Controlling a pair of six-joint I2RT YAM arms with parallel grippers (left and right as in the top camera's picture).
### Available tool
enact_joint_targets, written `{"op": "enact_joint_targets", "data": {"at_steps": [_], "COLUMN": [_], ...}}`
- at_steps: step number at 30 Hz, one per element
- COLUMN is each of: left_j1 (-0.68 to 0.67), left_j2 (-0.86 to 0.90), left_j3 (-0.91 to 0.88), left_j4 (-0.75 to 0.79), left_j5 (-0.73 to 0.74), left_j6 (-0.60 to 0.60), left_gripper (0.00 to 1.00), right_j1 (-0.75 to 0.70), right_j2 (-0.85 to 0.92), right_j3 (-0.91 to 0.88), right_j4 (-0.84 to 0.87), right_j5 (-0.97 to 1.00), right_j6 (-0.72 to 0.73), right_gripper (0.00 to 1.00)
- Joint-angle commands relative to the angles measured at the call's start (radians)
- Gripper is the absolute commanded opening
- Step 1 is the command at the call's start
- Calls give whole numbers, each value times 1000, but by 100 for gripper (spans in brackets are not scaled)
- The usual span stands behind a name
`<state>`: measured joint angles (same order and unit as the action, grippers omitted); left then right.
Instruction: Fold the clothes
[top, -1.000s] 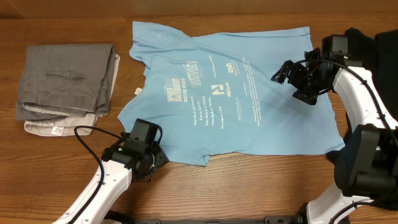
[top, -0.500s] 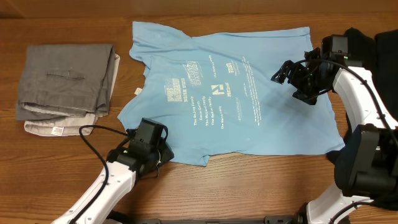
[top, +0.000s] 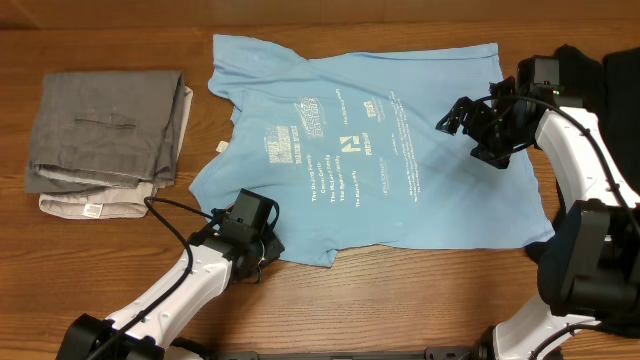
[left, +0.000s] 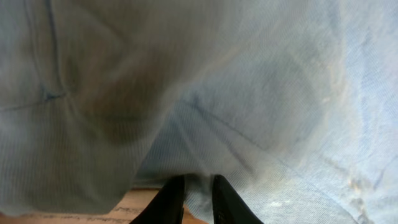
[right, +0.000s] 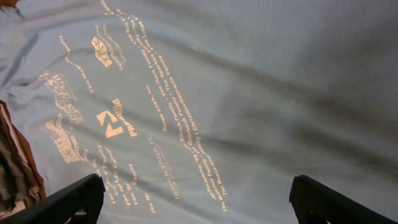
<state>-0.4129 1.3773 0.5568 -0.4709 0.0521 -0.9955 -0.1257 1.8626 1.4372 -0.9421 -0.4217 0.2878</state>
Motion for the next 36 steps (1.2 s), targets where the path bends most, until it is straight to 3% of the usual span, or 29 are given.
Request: {"op": "enact_joint_targets", "data": {"at_steps": [1, 4, 9, 13, 16, 24, 36], "left_j1": [-6, -6, -6, -6, -1, 55, 68], "left_j2": [25, 20, 14, 15, 15, 15, 15], "left_j3": [2, 34, 98, 97, 97, 97, 79], "left_j4": [-41, -98, -220, -214, -216, -248, -227], "left_j5": [26, 15, -89, -114, -148, -127, -189], "left_j6": [25, 51, 103, 165, 180, 385, 413], "left_gripper": [20, 31, 38, 34, 37, 41, 40], "right_j1": [-4, -4, -4, -4, -4, -4, -4], "right_j2": [0, 0, 0, 0, 0, 0, 0], "right_j3": [17, 17, 17, 17, 17, 17, 17], "right_j4": [4, 4, 4, 4, 4, 4, 4], "right_j5": [-6, -6, -6, -6, -6, -6, -6], "right_j6": [0, 0, 0, 0, 0, -1, 0], "right_gripper": [100, 100, 100, 100, 100, 100, 100]}}
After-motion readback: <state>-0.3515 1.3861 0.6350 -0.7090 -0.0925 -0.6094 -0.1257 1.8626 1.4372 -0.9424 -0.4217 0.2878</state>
